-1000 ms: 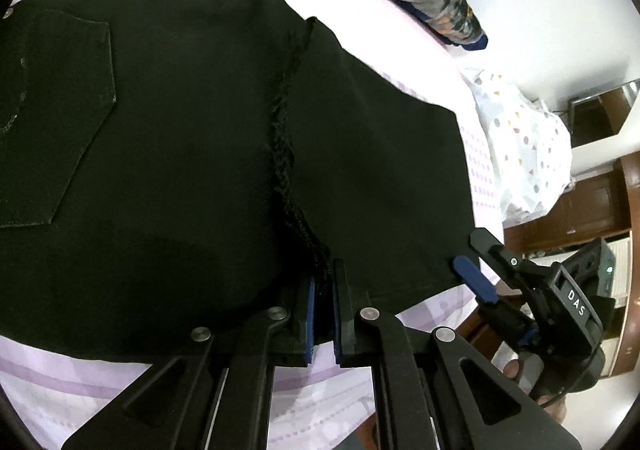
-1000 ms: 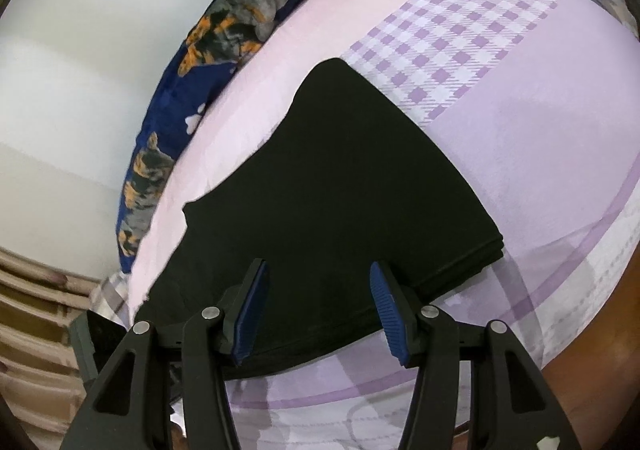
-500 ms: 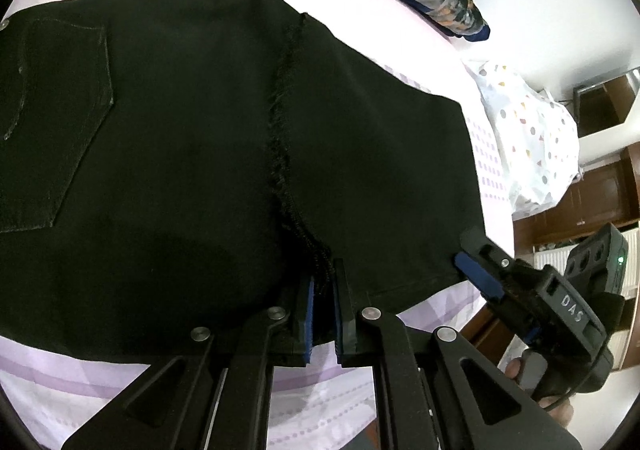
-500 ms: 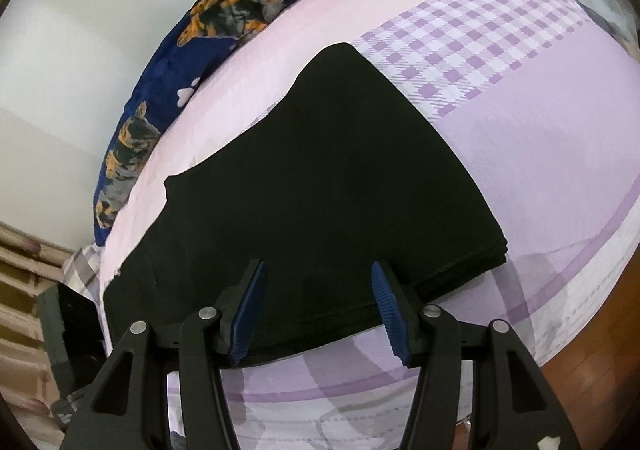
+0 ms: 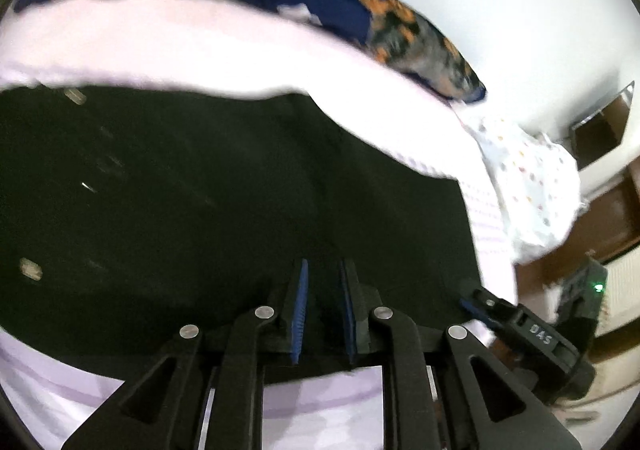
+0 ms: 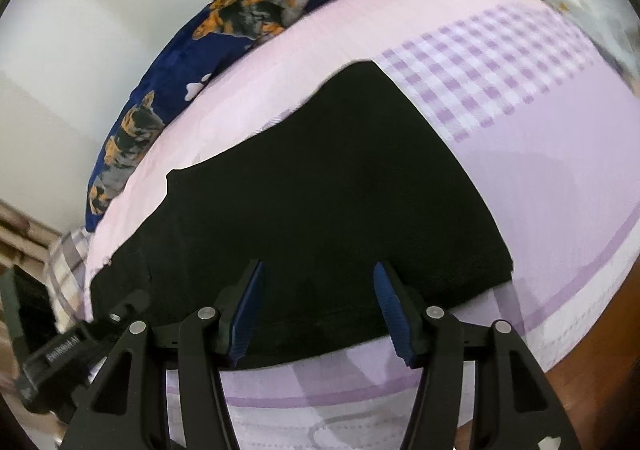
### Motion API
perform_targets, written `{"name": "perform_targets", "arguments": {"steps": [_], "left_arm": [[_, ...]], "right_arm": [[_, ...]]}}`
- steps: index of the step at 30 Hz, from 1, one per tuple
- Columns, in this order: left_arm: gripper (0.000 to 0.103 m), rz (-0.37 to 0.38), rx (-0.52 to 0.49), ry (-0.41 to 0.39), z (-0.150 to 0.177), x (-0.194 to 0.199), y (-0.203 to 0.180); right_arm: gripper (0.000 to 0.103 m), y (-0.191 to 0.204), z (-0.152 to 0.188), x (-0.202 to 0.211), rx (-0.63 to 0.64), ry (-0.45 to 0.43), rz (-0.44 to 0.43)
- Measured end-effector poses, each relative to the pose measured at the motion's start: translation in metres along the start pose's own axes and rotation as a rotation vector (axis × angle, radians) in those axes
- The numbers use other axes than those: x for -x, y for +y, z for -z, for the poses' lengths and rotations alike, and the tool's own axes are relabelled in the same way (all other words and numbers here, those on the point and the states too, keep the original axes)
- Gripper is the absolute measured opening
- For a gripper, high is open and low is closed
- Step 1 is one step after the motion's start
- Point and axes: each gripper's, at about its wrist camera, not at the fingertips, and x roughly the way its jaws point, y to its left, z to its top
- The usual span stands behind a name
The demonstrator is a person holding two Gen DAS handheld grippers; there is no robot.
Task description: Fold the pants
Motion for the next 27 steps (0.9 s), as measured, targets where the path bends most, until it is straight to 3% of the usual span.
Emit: {"name": "perform_targets", "arguments": {"steps": [10, 15, 19, 27], "left_arm": [[0.031, -0.208, 0.093, -0.196, 0.014, 0.064, 0.089], [0.038, -0.287, 0.165, -0.255, 0.026, 0.096, 0.132], [0.038, -0.309, 0.250, -0.269, 0.036, 0.111, 0.162], [0.040, -0.282, 0.345, -0.269, 0.056, 0.119, 0.191]], "right_arm": [[0.053, 0.045, -0.026, -0.040, 0.146, 0.023, 0.023], [0.049, 0.074, -0.045, -0.074, 0.195, 0.048, 0.026], [0.049, 0.101, -0.057, -0.096, 0.238, 0.030, 0.070], [0.048, 0.160, -0.061, -0.123, 0.339, 0.071, 0.027]]}}
